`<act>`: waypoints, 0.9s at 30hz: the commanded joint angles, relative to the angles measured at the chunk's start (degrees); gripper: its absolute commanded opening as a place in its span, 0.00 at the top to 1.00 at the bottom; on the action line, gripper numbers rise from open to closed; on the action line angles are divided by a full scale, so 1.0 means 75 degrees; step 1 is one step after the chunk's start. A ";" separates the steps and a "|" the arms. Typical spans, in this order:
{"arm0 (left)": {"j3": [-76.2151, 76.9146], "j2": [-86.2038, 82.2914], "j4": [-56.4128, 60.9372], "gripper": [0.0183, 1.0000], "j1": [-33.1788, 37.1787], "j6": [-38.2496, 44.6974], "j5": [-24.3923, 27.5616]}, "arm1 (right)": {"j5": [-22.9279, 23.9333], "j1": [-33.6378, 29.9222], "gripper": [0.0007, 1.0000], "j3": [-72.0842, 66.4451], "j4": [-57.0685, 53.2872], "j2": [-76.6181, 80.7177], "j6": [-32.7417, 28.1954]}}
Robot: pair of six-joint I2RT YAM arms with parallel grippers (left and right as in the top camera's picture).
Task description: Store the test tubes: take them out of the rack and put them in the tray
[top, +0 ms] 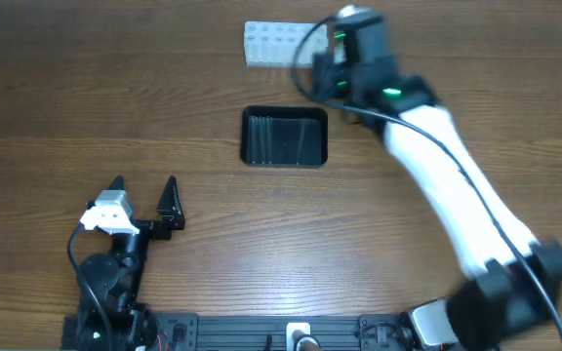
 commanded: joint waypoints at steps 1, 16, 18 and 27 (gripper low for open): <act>-0.0035 -0.0032 -0.0017 0.00 0.0047 0.0082 0.0076 | 0.0388 -0.1000 0.08 -0.0711 0.0481 -0.2075 -0.1358; -0.0035 -0.0032 -0.0017 0.00 0.0047 0.0082 0.0076 | 0.1037 -0.1807 0.01 -0.6435 0.2471 -0.8201 -0.2162; -0.0035 -0.0032 -0.0017 0.00 0.0047 0.0082 0.0076 | 0.1046 -0.1807 0.01 -0.7114 0.2678 -0.8807 -0.2119; -0.0035 -0.0032 -0.0017 0.00 0.0047 0.0082 0.0076 | 0.1125 -0.1874 0.01 -0.9483 0.3558 -1.0692 -0.2116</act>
